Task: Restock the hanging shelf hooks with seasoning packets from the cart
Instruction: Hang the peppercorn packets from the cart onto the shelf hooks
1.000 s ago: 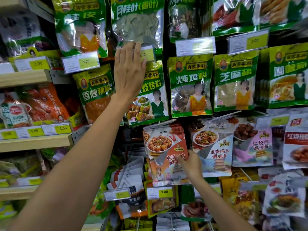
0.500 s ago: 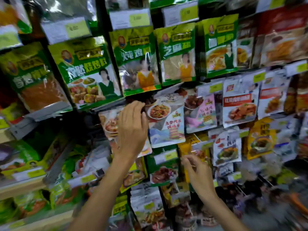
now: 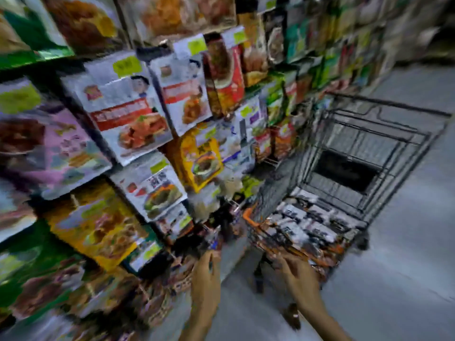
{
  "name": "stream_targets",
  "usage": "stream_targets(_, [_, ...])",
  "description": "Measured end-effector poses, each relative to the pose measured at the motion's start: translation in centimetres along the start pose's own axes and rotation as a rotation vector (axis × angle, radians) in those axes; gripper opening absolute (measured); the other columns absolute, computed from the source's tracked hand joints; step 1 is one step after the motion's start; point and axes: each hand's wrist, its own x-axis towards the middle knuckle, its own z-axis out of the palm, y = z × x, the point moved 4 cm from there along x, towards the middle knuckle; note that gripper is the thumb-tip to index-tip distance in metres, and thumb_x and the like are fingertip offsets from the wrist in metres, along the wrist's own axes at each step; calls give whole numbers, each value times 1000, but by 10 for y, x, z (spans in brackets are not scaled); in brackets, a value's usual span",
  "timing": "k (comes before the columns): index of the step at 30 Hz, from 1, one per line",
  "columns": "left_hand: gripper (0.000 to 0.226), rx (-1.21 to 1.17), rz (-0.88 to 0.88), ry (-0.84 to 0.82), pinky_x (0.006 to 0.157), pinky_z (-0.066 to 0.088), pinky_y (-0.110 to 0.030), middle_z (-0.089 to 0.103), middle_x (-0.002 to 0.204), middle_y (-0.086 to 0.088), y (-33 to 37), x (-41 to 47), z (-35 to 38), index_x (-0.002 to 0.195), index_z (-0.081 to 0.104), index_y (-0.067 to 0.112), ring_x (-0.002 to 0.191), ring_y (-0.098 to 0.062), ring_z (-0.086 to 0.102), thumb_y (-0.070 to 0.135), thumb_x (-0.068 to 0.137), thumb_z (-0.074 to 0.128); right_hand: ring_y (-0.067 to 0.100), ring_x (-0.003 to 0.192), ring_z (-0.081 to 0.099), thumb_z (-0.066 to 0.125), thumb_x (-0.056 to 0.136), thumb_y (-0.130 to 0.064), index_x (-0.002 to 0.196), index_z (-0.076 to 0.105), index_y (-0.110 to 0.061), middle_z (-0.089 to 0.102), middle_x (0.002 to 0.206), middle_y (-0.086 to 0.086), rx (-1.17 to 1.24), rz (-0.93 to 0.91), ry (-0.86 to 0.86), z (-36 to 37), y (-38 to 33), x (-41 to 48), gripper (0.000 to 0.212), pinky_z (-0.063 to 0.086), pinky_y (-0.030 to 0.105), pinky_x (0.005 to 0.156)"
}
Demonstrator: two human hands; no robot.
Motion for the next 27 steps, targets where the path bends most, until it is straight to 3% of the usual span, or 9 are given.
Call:
stream_targets(4, [15, 69, -25, -153, 73, 38, -32, 69, 93, -22, 9, 29, 72, 93, 68, -1, 92, -34, 64, 0, 93, 54, 25, 84, 66, 57, 94, -9, 93, 73, -3, 72, 88, 16, 40, 130, 91, -35, 51, 38, 17, 48, 38, 79])
stream_targets(11, [21, 315, 184, -338, 86, 41, -38, 66, 106, -22, 36, 120, 171, 109, 66, -3, 101, -37, 59, 6, 95, 53, 19, 71, 61, 59, 94, -15, 83, 70, -12, 67, 73, 2, 42, 380, 264, -60, 128, 125, 16, 30, 21, 56])
stream_targets(14, [20, 393, 335, -334, 83, 46, -44, 63, 103, -21, 43, 174, 208, 108, 64, -5, 96, -38, 59, -3, 89, 58, 24, 74, 66, 54, 97, -18, 86, 69, -8, 70, 78, 7, 20, 460, 249, -52, 158, 175, 21, 43, 30, 61])
stream_targets(17, [28, 518, 408, -326, 82, 49, -47, 62, 106, -25, 37, 228, 248, 111, 60, -9, 98, -42, 60, -3, 84, 64, 21, 66, 62, 52, 98, -17, 89, 68, -8, 69, 79, 7, 58, 549, 234, -36, 189, 228, 20, 48, 33, 60])
stream_targets(19, [40, 611, 379, -353, 89, 47, -49, 59, 118, -26, 26, 261, 273, 124, 53, -8, 109, -42, 56, 9, 89, 63, 19, 65, 58, 52, 98, -17, 87, 65, -9, 66, 77, 5, 111, 635, 204, -19, 212, 258, 19, 44, 28, 57])
stream_targets(22, [54, 632, 280, -406, 96, 44, -46, 52, 131, -25, 5, 296, 304, 138, 41, -3, 120, -39, 51, 23, 93, 58, 21, 79, 57, 56, 96, -18, 93, 63, -1, 63, 85, 14, 253, 785, 181, 16, 250, 288, 19, 42, 27, 64])
stream_targets(25, [61, 629, 175, -448, 92, 44, -44, 53, 133, -25, -15, 312, 326, 144, 35, 4, 118, -40, 53, 33, 95, 54, 22, 75, 55, 60, 94, -14, 95, 64, -2, 59, 88, 11, 442, 942, 123, 61, 277, 294, 12, 45, 31, 65])
stream_targets(27, [59, 637, 152, -453, 85, 46, -43, 58, 125, -24, -25, 319, 335, 143, 36, 7, 111, -41, 57, 38, 95, 51, 23, 88, 56, 62, 92, -8, 102, 59, -3, 58, 99, 14, 554, 948, 135, 87, 286, 295, 12, 48, 32, 74])
